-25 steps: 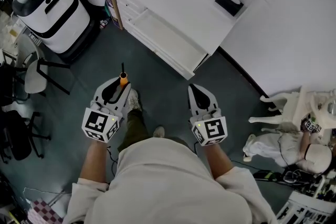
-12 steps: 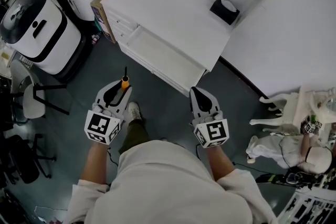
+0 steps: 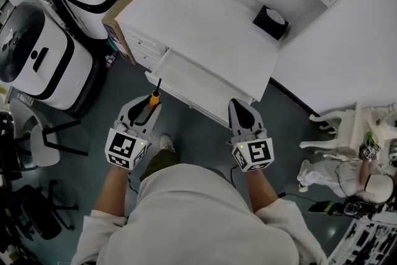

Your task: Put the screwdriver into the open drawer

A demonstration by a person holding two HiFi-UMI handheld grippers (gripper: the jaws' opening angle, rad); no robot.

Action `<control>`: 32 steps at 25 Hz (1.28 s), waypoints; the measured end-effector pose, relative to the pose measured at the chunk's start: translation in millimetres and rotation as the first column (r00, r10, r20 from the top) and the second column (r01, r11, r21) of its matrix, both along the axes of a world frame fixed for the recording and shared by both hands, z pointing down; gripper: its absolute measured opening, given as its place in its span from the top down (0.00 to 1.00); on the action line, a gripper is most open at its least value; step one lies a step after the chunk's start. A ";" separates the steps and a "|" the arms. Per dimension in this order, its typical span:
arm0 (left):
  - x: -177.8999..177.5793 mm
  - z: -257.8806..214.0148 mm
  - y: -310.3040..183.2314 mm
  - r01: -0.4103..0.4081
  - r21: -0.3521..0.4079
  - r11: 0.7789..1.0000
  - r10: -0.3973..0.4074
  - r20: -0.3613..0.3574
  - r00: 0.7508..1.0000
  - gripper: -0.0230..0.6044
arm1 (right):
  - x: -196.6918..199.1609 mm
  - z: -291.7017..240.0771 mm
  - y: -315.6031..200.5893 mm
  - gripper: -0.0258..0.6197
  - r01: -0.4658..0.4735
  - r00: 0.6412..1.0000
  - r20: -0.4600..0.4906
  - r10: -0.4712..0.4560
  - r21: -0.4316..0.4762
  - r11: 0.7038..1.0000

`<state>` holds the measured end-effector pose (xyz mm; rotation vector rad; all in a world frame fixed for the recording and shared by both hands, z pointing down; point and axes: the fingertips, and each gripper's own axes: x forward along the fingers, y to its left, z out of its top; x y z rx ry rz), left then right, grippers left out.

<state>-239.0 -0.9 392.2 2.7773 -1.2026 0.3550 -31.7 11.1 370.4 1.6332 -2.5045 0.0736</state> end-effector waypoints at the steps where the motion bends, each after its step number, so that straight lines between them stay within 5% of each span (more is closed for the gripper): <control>1: -4.0 1.1 -8.8 -0.014 -0.003 1.000 0.014 0.006 1.000 0.79 | -3.7 -1.6 -7.6 0.95 -0.013 1.000 0.001 0.013 0.000 1.000; 11: -10.2 11.8 -79.4 -0.148 0.020 0.989 0.143 0.150 0.978 0.79 | -8.8 -16.2 -41.7 0.95 -0.108 0.994 -0.031 0.108 -0.021 0.994; 21: 22.4 33.9 -120.6 -0.222 0.043 0.974 0.196 0.325 0.925 0.79 | 22.5 -6.9 -73.6 0.95 -0.140 0.990 -0.001 0.140 -0.020 0.990; 25: 44.7 44.6 -136.8 -0.274 0.046 0.961 0.232 0.412 0.881 0.79 | 41.7 -6.4 -82.1 0.95 -0.155 0.988 0.007 0.156 -0.023 0.988; 32: 85.0 65.7 -155.7 -0.408 0.039 0.912 0.315 0.572 0.758 0.79 | 83.3 8.3 -81.8 0.95 -0.223 0.974 0.025 0.225 -0.061 0.973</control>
